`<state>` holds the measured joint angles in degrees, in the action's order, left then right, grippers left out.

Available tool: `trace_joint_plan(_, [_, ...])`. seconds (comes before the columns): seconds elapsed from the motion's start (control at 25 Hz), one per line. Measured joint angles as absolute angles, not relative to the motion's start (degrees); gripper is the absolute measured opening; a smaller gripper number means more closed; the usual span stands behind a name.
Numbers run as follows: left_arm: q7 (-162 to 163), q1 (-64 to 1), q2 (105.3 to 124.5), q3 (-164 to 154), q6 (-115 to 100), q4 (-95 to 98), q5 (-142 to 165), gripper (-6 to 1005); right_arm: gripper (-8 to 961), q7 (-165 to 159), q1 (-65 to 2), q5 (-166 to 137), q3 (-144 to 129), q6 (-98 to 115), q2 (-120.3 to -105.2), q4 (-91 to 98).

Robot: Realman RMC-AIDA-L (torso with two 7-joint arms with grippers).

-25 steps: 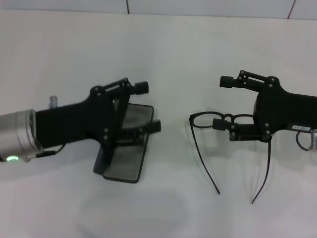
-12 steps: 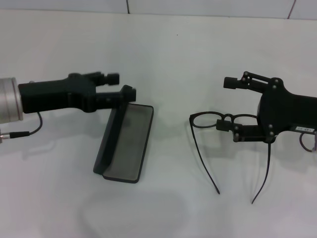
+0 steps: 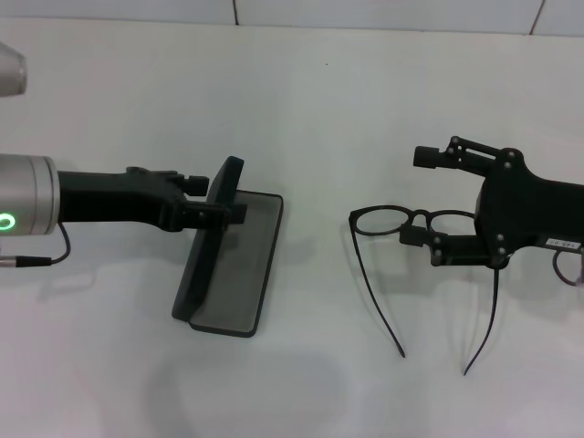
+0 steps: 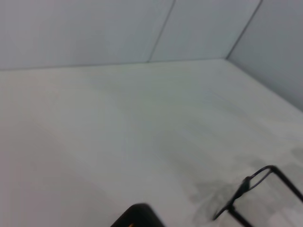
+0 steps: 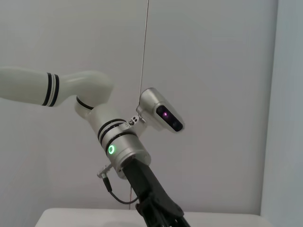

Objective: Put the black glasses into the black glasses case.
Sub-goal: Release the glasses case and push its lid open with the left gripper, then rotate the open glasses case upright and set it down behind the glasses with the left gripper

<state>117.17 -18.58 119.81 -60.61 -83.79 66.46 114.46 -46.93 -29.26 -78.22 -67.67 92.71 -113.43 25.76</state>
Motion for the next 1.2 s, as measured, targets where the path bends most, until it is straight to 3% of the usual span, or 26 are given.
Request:
trace_joint_plan(0.8, [129.20,-20.07,119.58,-67.83,-76.19,67.72,123.21,852,854,-46.93,-29.09,-78.31,-67.67,92.54,-113.73,25.75])
trace_joint_plan(1.2, [125.86,-21.46,119.25,-65.60,-76.34,66.55,123.64,478,853,-46.33,-28.51,-84.19,-68.29,96.89,-113.31,27.57])
